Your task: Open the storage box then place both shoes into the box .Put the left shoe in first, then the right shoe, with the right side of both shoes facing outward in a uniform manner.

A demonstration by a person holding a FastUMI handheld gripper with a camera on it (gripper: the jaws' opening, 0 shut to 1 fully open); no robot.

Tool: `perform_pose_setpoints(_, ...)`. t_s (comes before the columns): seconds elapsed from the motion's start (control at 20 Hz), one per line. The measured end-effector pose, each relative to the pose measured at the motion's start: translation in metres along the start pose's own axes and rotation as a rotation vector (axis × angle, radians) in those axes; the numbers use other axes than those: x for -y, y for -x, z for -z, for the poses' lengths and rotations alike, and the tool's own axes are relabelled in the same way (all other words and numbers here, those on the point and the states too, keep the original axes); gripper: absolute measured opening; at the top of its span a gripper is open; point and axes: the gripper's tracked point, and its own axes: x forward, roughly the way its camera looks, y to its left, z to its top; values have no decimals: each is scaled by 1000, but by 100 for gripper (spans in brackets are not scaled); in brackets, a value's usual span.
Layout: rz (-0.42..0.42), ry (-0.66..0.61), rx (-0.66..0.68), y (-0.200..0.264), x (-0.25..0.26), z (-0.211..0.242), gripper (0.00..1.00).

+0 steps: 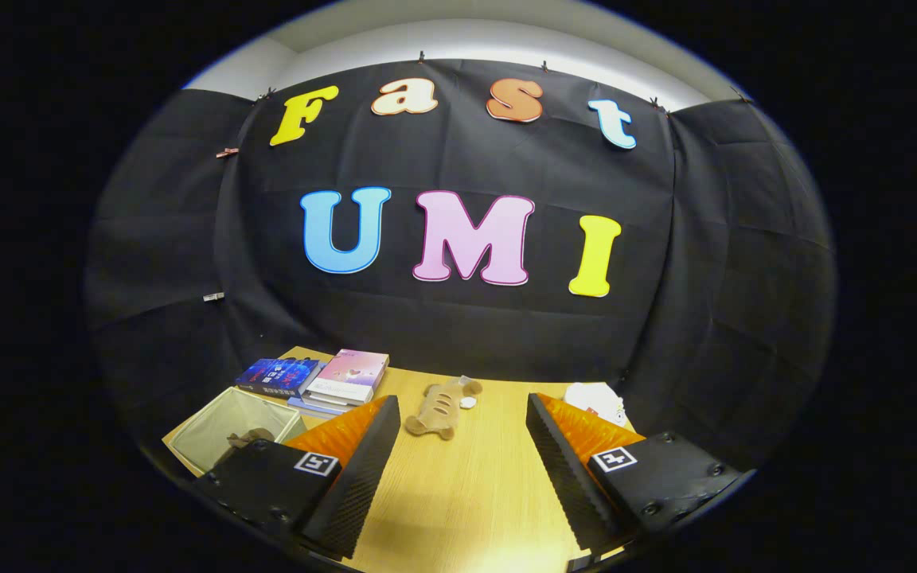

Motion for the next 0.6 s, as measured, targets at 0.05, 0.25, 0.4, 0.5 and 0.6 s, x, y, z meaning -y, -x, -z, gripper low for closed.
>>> perform_pose_setpoints(0.05, -8, -2, 4, 5, -4, -2, 99)
perform_pose_setpoints(0.25, -14, -16, 23, 19, -9, -1, 98)
perform_pose_setpoints(0.4, -25, -3, 13, 23, -12, 9, 98)
perform_pose_setpoints(0.5, -29, -9, 7, 22, -11, 11, 98)
perform_pose_setpoints(0.6, -31, -18, 10, 22, -11, 11, 98)
